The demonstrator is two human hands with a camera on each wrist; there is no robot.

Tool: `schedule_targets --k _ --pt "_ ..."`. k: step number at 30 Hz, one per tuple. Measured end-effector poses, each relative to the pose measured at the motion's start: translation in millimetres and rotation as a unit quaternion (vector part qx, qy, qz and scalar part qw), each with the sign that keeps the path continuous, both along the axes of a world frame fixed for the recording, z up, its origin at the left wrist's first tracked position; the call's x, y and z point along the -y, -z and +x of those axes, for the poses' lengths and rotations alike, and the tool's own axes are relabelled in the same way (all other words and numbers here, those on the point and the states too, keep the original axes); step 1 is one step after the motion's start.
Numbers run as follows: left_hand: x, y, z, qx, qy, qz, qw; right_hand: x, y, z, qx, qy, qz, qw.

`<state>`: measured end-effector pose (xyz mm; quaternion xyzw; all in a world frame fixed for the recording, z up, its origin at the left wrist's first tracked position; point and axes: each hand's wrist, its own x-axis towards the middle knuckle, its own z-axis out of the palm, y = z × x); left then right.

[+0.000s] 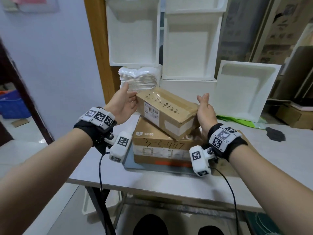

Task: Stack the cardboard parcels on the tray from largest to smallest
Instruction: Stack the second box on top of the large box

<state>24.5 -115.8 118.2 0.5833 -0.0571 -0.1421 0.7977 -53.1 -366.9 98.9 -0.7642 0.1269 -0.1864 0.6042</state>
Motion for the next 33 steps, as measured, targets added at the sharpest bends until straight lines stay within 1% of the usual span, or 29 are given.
schedule_targets --k 2,4,7,11,14,17,20,23,27,29,31,33 --pt "0.0 7.4 -8.5 -0.007 -0.001 0.022 1.000 2.5 2.6 2.1 -0.044 0.014 -0.032 0.998" --pt "0.3 13.0 -14.9 -0.009 -0.022 0.051 0.998 3.5 4.1 0.8 -0.074 0.023 -0.041 0.996" --pt "-1.7 14.1 -12.9 -0.001 -0.062 0.086 0.994 6.2 2.6 -2.2 -0.050 0.031 -0.054 0.997" --pt "-0.3 15.4 -6.9 0.000 -0.073 0.108 0.991 7.0 3.8 -15.8 -0.035 0.029 -0.050 0.998" --pt "9.4 19.4 -4.1 0.007 -0.054 0.103 0.993 3.8 9.7 -30.9 -0.037 0.023 -0.045 0.998" --pt "13.1 22.6 -5.4 0.008 -0.032 0.092 0.995 -4.8 13.9 -45.4 -0.042 -0.005 -0.032 0.999" --pt "10.3 25.4 -6.1 0.005 -0.022 0.087 0.996 -12.8 11.0 -48.6 -0.058 -0.019 -0.032 0.998" --pt "7.6 25.2 -10.9 0.012 -0.024 0.076 0.997 -13.7 4.3 -38.1 -0.060 -0.028 -0.017 0.998" --pt "2.7 18.0 -23.4 0.022 -0.006 0.073 0.997 -6.6 -5.2 -17.8 -0.049 -0.043 0.002 0.998" --pt "-0.2 15.7 -32.7 0.026 0.004 0.070 0.997 3.7 -2.3 -3.1 -0.038 -0.052 0.021 0.998" --pt "0.7 17.4 -44.5 0.026 0.024 0.070 0.997 20.4 11.6 14.2 -0.025 -0.056 0.033 0.998" --pt "3.6 24.4 -55.1 0.019 0.032 0.075 0.996 19.0 13.6 4.7 -0.031 -0.051 0.037 0.998"
